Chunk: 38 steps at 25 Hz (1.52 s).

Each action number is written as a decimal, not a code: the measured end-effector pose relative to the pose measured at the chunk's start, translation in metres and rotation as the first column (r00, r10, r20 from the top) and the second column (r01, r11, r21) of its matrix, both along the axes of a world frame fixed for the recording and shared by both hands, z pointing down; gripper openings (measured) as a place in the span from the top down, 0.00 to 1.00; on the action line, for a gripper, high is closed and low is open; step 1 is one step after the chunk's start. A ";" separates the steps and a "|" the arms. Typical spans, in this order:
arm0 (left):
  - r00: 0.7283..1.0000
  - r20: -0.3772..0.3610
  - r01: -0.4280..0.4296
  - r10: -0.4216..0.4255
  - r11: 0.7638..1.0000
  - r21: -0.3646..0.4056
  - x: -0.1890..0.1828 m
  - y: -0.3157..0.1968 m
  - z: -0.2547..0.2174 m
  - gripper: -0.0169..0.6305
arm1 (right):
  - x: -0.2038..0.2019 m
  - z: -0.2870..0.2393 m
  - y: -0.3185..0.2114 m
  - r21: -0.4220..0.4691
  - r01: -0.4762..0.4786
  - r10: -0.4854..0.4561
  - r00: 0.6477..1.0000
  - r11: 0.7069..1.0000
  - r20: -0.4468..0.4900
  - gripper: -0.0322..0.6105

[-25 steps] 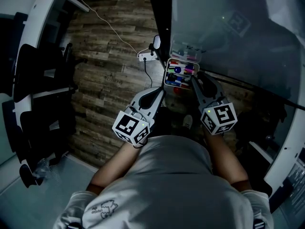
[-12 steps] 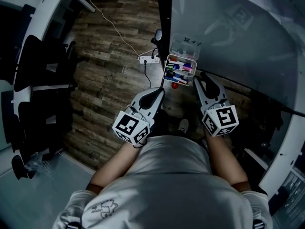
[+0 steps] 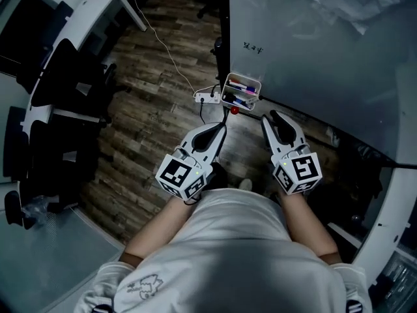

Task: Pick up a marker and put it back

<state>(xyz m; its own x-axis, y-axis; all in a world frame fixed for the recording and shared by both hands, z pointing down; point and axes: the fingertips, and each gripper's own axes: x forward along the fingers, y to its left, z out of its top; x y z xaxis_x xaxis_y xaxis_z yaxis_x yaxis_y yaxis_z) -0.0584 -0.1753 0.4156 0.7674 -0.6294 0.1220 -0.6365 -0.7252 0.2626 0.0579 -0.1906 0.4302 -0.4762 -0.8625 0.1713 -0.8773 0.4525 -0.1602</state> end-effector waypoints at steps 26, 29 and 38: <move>0.995 -0.053 0.091 -0.086 0.990 0.107 -0.004 0.134 -0.035 0.97 | -0.016 -0.048 0.137 0.148 0.117 -0.112 0.993 0.982 -0.040 0.93; 0.996 -0.060 0.070 -0.063 0.990 0.122 -0.010 0.136 -0.040 0.97 | -0.026 -0.055 0.144 0.171 0.108 -0.102 0.994 0.979 -0.043 0.93; 0.999 -0.038 -0.020 0.027 0.986 0.163 -0.055 0.144 -0.062 0.97 | -0.089 -0.073 0.167 0.207 0.069 -0.064 0.997 0.976 -0.033 0.93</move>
